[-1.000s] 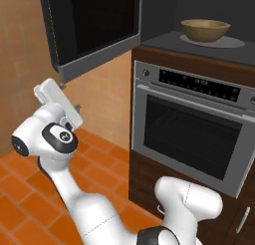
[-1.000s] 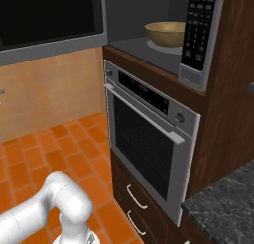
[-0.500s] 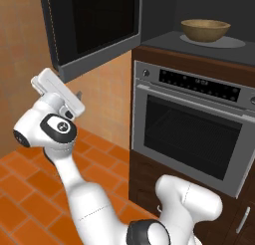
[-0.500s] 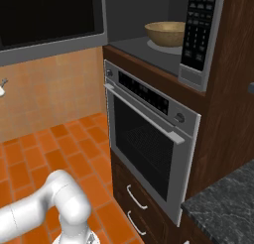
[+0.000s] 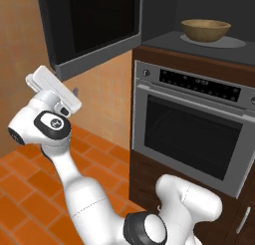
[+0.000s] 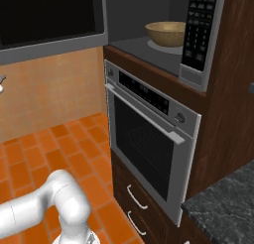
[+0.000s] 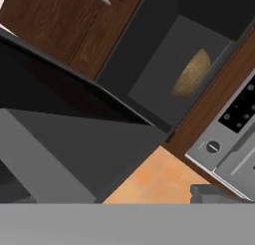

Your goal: Pick the bell pepper from the sink and place it in the bowl. Then pick the bowl and place it in the microwave. Then close the microwave door and press the start button.

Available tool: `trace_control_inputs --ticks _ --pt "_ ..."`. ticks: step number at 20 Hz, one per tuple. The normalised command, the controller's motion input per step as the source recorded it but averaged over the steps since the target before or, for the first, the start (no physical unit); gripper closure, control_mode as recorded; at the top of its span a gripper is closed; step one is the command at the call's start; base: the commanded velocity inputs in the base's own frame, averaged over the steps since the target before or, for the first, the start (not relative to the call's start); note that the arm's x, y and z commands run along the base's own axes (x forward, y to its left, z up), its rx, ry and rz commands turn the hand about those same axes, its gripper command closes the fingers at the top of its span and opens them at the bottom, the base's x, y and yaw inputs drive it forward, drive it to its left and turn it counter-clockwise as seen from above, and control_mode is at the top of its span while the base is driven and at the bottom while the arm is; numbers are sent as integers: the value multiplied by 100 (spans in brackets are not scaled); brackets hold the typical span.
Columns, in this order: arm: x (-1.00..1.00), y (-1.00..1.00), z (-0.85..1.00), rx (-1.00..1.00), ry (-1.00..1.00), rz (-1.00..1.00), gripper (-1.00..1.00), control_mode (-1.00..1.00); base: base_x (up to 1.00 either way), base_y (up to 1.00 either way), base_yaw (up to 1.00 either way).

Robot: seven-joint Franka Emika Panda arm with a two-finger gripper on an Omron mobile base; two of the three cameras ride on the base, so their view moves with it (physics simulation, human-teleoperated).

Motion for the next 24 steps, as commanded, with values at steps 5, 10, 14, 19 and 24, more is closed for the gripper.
trace_control_inputs --ticks 5,10,14,19,24 --pt "-1 -75 29 19 -25 0 -100 -100 0 0 0" --pt "-19 -100 48 31 -34 4 -100 -100 0 0 0" --pt "-22 -100 35 34 -33 4 -100 -100 0 0 0" --pt "-15 -100 36 36 -27 5 -100 -100 0 0 0" --pt "-15 -100 35 36 -23 4 -100 -100 0 0 0"
